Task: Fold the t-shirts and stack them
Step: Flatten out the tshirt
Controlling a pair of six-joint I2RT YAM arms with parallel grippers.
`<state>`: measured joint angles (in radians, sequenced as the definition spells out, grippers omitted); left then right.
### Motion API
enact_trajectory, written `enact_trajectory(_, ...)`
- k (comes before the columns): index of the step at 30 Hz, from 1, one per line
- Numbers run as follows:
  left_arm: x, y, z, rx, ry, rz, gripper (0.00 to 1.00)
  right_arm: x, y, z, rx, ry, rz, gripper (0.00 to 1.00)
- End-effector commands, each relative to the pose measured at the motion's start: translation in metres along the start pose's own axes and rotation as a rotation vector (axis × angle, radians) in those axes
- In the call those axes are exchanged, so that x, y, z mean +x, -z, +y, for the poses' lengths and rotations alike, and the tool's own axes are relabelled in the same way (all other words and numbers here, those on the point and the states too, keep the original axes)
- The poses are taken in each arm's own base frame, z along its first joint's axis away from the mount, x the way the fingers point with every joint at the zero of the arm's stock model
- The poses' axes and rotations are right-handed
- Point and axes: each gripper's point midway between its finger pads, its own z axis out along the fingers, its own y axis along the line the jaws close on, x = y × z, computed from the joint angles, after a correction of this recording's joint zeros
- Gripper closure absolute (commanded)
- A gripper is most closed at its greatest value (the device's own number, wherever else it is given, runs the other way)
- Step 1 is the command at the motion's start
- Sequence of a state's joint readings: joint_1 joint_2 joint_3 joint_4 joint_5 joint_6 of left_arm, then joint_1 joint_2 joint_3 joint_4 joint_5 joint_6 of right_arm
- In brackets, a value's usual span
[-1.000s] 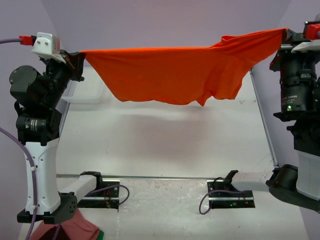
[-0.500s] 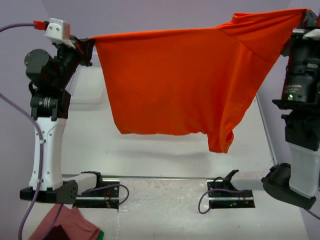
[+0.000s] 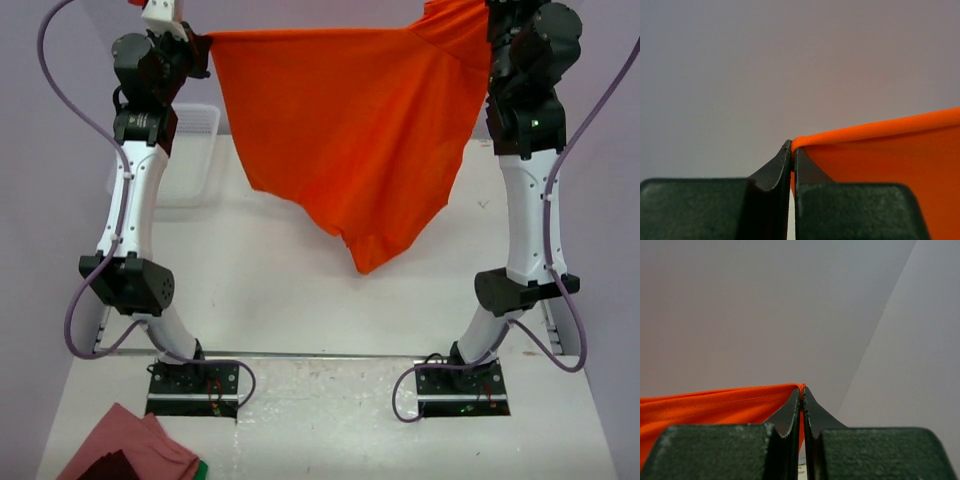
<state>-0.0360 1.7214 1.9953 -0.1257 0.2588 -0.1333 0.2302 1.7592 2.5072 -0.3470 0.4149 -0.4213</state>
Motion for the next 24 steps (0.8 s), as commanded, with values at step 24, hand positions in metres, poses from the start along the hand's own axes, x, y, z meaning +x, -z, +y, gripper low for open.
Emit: enact_trajectory(24, -0.132, 0.155, -0.066, 0.061, -0.121, -0.261, 1.00, -0.139, 0.186, -0.102, -0.006, -0.154, -0.278, 1.00)
